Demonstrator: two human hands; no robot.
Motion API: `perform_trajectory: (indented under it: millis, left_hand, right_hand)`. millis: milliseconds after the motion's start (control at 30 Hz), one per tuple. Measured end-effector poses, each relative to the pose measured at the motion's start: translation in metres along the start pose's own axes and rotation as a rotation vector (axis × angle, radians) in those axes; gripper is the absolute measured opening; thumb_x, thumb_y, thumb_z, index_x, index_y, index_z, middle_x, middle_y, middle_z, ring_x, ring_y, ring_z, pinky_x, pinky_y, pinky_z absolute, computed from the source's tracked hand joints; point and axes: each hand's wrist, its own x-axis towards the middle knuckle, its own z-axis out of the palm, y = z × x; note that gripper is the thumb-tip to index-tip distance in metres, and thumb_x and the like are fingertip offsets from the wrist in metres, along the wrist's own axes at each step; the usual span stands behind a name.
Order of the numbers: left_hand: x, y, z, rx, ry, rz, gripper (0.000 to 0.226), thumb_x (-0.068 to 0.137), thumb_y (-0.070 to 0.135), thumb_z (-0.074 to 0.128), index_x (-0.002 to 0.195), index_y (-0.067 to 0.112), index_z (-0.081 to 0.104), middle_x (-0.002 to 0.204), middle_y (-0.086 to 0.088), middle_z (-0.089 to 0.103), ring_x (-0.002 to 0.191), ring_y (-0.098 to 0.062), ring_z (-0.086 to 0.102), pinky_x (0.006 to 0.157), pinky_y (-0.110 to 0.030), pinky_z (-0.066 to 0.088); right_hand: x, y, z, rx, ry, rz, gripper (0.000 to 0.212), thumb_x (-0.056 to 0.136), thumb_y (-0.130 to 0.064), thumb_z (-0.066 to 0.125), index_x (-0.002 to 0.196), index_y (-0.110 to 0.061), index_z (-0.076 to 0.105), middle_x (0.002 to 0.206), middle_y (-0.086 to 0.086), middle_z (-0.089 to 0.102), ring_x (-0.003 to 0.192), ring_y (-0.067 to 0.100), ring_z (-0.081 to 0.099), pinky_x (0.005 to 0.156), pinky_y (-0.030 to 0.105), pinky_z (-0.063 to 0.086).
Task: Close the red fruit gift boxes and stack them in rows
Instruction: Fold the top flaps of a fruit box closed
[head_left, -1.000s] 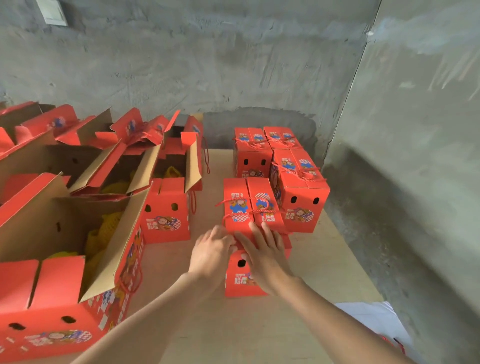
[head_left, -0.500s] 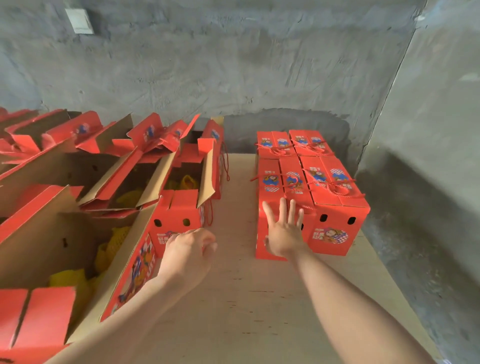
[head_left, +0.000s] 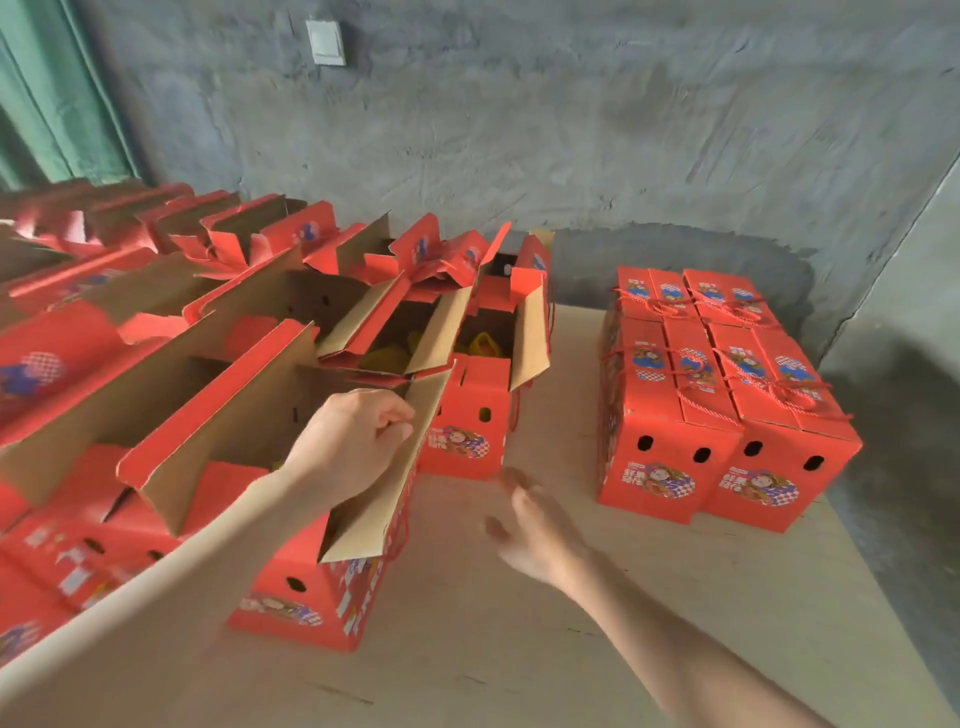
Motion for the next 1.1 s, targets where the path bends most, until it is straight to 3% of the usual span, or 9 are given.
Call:
perform_trajectory:
  millis: [133,233,400,633,767,900,1000,1100]
  left_hand:
    - [-0.022,-0.039,-0.033,0.071,0.007,-0.051,0.019,0.093,0.017,0.056,0.107,0.016,0.068,0.105,0.002,0.067,0.093,-0.013,0.061,0.08,-0.025,0.05]
    - [-0.045,-0.068,-0.051,0.104,0.028,-0.073,0.019,0.091,0.014,0.057,0.105,0.012,0.07,0.106,-0.003,0.068,0.097,-0.019,0.062,0.085,-0.032,0.051]
    - [-0.084,-0.098,-0.07,0.022,0.166,0.01,0.017,0.089,0.007,0.06,0.102,0.008,0.072,0.104,-0.004,0.068,0.097,-0.021,0.063,0.088,-0.031,0.049]
    - [-0.114,-0.12,-0.089,-0.063,0.264,0.055,0.018,0.089,0.003,0.058,0.1,0.006,0.072,0.1,-0.005,0.069,0.09,-0.022,0.064,0.082,-0.038,0.052]
    - [-0.119,-0.127,-0.096,-0.096,0.36,0.061,0.02,0.088,0.001,0.057,0.101,0.007,0.071,0.103,-0.006,0.066,0.088,-0.019,0.061,0.079,-0.033,0.053]
    - [-0.115,-0.128,-0.1,-0.159,0.447,0.03,0.021,0.088,0.0,0.056,0.103,0.008,0.07,0.106,-0.004,0.065,0.082,-0.012,0.057,0.073,-0.015,0.043]
    - [-0.11,-0.125,-0.094,-0.188,0.445,0.009,0.023,0.09,0.002,0.053,0.108,0.006,0.067,0.111,-0.008,0.064,0.091,-0.02,0.061,0.081,-0.026,0.046]
    - [-0.106,-0.119,-0.086,-0.202,0.403,0.011,0.028,0.092,0.004,0.049,0.115,0.005,0.064,0.117,-0.01,0.061,0.104,-0.024,0.059,0.089,-0.032,0.047]
  right_hand:
    - [-0.028,-0.074,0.039,0.215,-0.237,-0.16,0.077,0.079,-0.046,0.067,0.142,-0.026,0.027,0.144,-0.006,0.037,0.13,0.012,0.037,0.102,0.016,0.027]
    - [-0.036,-0.109,0.066,0.249,-0.276,-0.094,0.08,0.075,-0.052,0.069,0.139,-0.025,0.029,0.138,-0.004,0.044,0.124,0.015,0.045,0.102,0.023,0.036]
    - [-0.024,-0.15,0.102,0.315,-0.018,0.16,0.048,0.089,-0.04,0.058,0.125,-0.01,0.046,0.124,0.009,0.058,0.112,0.027,0.056,0.092,0.031,0.045]
    - [-0.011,-0.185,0.128,0.401,0.239,0.442,0.04,0.086,-0.023,0.057,0.12,-0.003,0.051,0.121,0.015,0.056,0.105,0.029,0.058,0.078,0.026,0.041]
    - [-0.024,-0.178,0.121,0.452,0.292,0.484,0.034,0.083,-0.016,0.06,0.114,-0.003,0.053,0.112,0.013,0.063,0.099,0.029,0.062,0.079,0.027,0.044]
    - [-0.053,-0.144,0.102,0.367,0.266,0.481,0.022,0.082,-0.016,0.063,0.1,-0.012,0.05,0.102,0.01,0.067,0.092,0.028,0.064,0.075,0.028,0.047]
    - [-0.078,-0.109,0.084,0.292,0.244,0.472,0.035,0.08,-0.014,0.063,0.113,-0.011,0.052,0.1,0.009,0.068,0.09,0.028,0.065,0.073,0.03,0.049]
    - [-0.103,-0.075,0.063,0.222,0.245,0.481,0.032,0.079,-0.013,0.066,0.109,-0.01,0.057,0.092,0.004,0.069,0.081,0.023,0.067,0.071,0.032,0.051]
